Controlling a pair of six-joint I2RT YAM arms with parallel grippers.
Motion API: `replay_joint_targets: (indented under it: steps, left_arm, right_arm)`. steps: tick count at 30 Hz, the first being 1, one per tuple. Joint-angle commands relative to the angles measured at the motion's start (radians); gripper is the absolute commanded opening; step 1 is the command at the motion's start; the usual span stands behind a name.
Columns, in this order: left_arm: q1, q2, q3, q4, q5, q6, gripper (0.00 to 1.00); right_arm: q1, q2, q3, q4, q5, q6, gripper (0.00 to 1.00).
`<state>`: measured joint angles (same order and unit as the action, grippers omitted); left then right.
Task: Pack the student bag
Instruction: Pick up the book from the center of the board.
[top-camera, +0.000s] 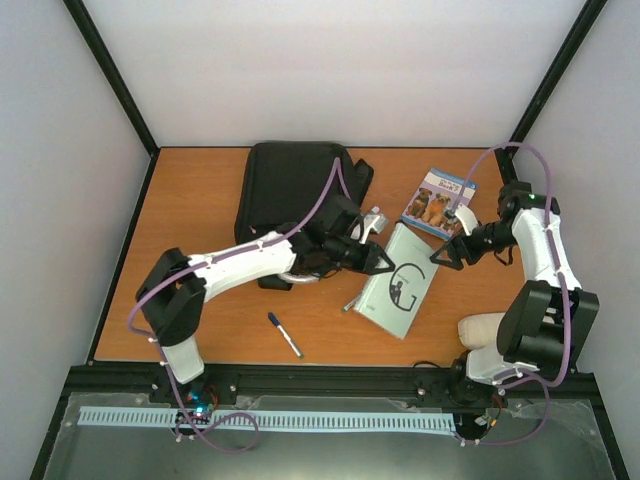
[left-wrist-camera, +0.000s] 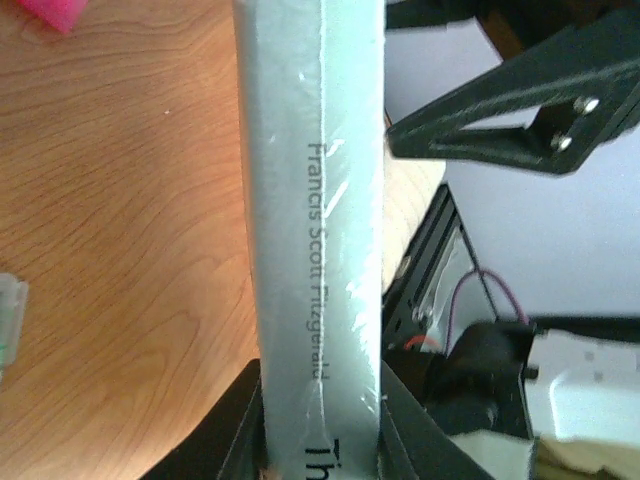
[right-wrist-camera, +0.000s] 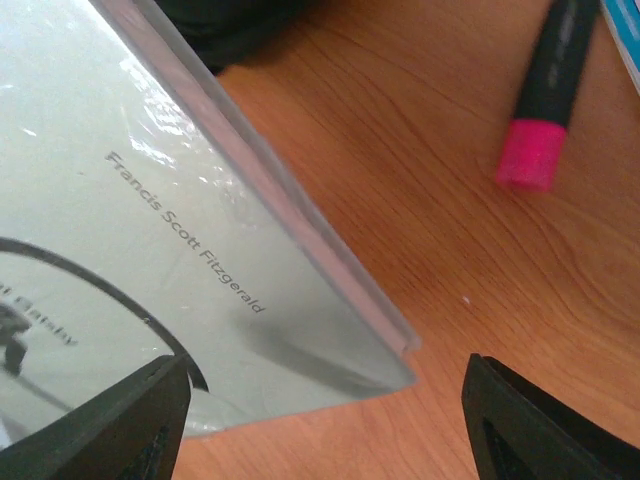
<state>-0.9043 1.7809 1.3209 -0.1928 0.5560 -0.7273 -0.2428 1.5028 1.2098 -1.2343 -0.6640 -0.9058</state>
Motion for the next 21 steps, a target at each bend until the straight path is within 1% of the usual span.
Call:
replay_joint_targets:
  steps: [1, 3, 5, 8, 12, 16, 19, 21]
  left_arm:
    - [0.009, -0.138, 0.068, -0.244, 0.099, 0.315, 0.01]
    - [0.011, -0.191, 0.034, -0.279, 0.135, 0.39, 0.01]
    - [0.015, -0.25, 0.008, -0.32, 0.155, 0.452, 0.01]
    - [0.028, -0.307, -0.022, -0.363, 0.17, 0.528, 0.01]
    - [0.062, -0.364, -0.055, -0.351, 0.221, 0.57, 0.01]
    - [0.084, -0.389, -0.056, -0.349, 0.236, 0.606, 0.01]
    - [0.096, -0.389, -0.052, -0.354, 0.228, 0.623, 0.01]
    - [0.105, -0.384, -0.048, -0.355, 0.238, 0.633, 0.01]
  right_arm:
    - [-0.005, -0.031, 0.08, -0.213, -0.152, -0.248, 0.83]
    - [0.0, -0.035, 0.091, -0.262, -0.22, -0.327, 0.86]
    - [0.023, -0.035, 0.082, -0.271, -0.272, -0.357, 0.87]
    - [0.101, -0.038, 0.05, -0.271, -0.318, -0.382, 0.87]
    - [0.229, -0.031, 0.02, -0.27, -0.373, -0.401, 0.87]
    - [0.304, -0.018, 0.007, -0.27, -0.408, -0.404, 0.83]
    - [0.325, -0.02, -0.007, -0.271, -0.44, -0.415, 0.81]
    - [0.329, -0.021, -0.019, -0.27, -0.456, -0.422, 0.77]
